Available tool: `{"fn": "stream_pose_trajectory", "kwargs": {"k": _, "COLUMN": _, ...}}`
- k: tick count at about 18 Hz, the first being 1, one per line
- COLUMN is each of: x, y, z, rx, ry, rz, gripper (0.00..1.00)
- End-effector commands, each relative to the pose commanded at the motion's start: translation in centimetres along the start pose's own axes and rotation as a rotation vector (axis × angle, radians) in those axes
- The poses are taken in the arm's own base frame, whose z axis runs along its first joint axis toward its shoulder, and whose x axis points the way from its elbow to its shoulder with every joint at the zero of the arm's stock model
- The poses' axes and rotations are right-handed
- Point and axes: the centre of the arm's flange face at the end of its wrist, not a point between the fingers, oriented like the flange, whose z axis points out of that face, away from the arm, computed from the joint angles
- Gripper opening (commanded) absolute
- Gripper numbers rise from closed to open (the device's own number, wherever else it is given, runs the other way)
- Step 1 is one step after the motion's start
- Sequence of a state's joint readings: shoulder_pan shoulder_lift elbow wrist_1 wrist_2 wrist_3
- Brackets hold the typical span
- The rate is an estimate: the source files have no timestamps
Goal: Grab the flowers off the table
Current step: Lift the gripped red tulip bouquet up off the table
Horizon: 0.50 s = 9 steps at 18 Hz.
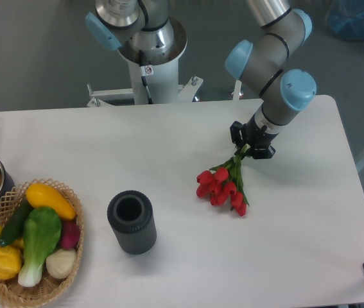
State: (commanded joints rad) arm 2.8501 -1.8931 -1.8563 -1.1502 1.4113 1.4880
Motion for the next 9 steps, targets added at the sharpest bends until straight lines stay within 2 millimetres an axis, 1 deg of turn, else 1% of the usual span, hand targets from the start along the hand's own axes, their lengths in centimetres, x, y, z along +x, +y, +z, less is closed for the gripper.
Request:
{"fn": "stream_pose_trajectory", "kwargs": {"k": 2, "x": 0.2, "y": -0.4, "z": -4.4, "rx": 0.005, "ry": -0.034, "rz": -0.004, "gripper": 0.25}}
{"fn": "stream_pose_trajectory", "kwargs": {"k": 3, "x": 0.3, "y": -0.7, "z": -6.1, "rx": 0.014, "ry": -0.063, "rz": 0.0, "gripper": 0.25}}
{"fn": "stream_pose_trajectory", "kwargs": {"k": 5, "x": 0.3, "y": -0.8, "z": -7.9, "rx": 0.033, "ry": -0.102, "rz": 0.003, "gripper": 0.25}}
{"fn": "stream_pose_trajectory", "kwargs": {"k": 7, "x": 0.4, "y": -1.3, "z": -12.1, "rx": 0.14, "ry": -0.174, "rz": 0.004, "gripper": 0.24}}
{"fn": "stream_pose_trajectory", "kwargs": {"k": 9, "x": 0.7, "y": -1.7, "z": -15.2, "rx": 0.24, "ry": -0.221, "rz": 0.002, "gripper": 0.24}}
